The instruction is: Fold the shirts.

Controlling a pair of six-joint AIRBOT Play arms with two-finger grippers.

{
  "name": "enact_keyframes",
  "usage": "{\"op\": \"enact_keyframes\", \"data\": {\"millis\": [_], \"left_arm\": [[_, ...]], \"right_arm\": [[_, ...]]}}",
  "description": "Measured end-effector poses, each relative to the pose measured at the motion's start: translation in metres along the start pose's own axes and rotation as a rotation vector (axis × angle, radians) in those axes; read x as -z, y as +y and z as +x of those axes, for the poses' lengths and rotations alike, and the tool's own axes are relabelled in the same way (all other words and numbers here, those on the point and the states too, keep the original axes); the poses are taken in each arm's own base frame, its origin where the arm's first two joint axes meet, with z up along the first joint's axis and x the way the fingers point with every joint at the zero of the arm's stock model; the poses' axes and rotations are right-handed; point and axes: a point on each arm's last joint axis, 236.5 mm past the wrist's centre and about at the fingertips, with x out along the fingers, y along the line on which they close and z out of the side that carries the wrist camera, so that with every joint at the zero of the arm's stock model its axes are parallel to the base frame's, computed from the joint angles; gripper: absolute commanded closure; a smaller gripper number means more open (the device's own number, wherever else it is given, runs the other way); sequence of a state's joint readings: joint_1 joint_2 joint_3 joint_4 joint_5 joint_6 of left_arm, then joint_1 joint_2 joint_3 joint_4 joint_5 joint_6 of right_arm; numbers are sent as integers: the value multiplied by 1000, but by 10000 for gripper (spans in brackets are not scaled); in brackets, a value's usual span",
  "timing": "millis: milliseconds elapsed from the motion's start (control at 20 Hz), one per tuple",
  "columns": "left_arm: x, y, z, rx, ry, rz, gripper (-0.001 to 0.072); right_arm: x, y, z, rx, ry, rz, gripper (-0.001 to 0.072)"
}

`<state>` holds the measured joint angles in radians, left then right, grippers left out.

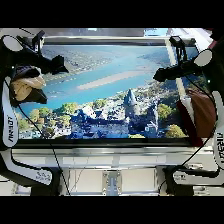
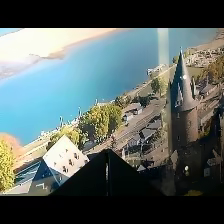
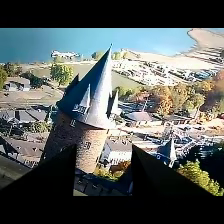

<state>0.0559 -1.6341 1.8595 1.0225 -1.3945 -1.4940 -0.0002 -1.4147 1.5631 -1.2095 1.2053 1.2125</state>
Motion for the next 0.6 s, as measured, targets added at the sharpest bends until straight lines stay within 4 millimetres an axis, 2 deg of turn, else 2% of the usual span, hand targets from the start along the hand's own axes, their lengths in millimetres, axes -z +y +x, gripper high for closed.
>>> {"op": "enact_keyframes", "data": {"millis": [250,350,400,500,550,600], "left_arm": [[-12,3,0,-14,-49,28,681],[-20,15,-1,-66,-82,79,676],[-26,26,-3,-118,-105,106,586],[-42,59,-11,-267,-162,148,319],[-52,79,-20,-361,-199,160,283],[-63,97,-30,-454,-237,177,283]], "right_arm": [[0,0,0,0,0,0,325],[0,0,0,0,0,0,325],[0,0,0,0,0,0,325],[0,0,0,0,0,0,325],[0,0,0,0,0,0,325],[0,0,0,0,0,0,325]]}}
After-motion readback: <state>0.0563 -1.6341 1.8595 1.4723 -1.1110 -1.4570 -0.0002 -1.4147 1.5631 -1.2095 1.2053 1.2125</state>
